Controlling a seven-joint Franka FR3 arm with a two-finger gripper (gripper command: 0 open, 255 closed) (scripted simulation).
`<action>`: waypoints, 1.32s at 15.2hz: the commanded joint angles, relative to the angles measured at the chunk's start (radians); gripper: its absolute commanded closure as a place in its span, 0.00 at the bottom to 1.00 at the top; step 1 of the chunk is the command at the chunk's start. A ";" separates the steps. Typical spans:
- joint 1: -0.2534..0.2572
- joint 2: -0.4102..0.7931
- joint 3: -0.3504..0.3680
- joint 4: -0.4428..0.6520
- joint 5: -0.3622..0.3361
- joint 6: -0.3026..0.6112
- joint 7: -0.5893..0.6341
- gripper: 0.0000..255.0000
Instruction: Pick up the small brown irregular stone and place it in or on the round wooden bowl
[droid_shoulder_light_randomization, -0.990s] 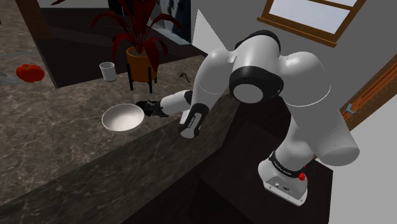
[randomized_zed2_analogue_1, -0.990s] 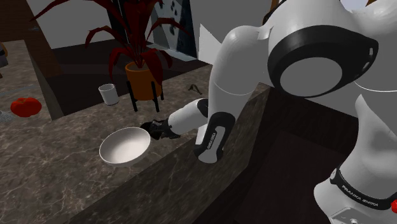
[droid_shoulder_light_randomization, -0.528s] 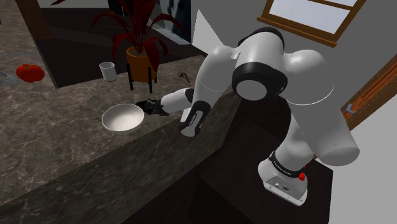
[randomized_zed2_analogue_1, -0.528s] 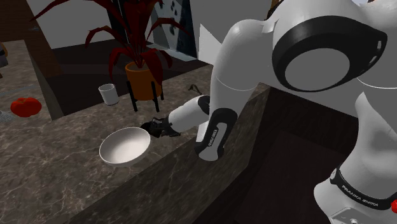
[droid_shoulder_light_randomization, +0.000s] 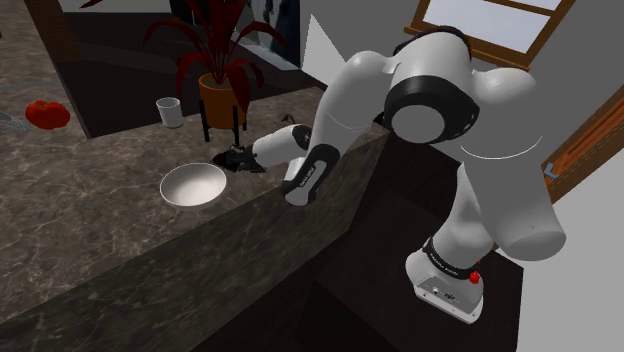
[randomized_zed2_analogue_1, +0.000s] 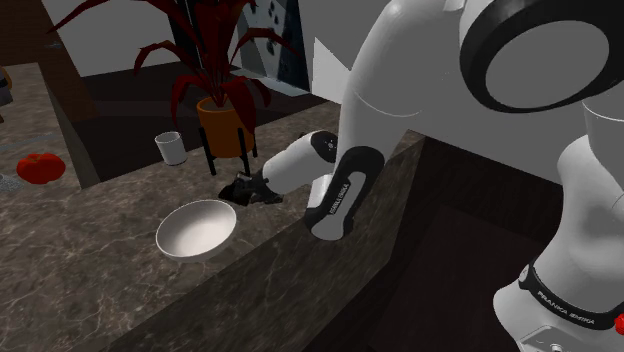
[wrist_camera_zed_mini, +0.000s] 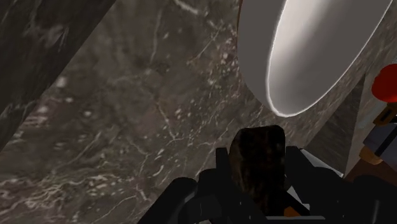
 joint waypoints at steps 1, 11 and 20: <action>0.005 -0.028 -0.005 -0.007 -0.005 -0.017 -0.004 1.00; 0.031 -0.169 -0.033 -0.044 -0.029 -0.115 -0.030 1.00; 0.230 -0.194 -0.136 -0.004 0.079 -0.227 -0.040 1.00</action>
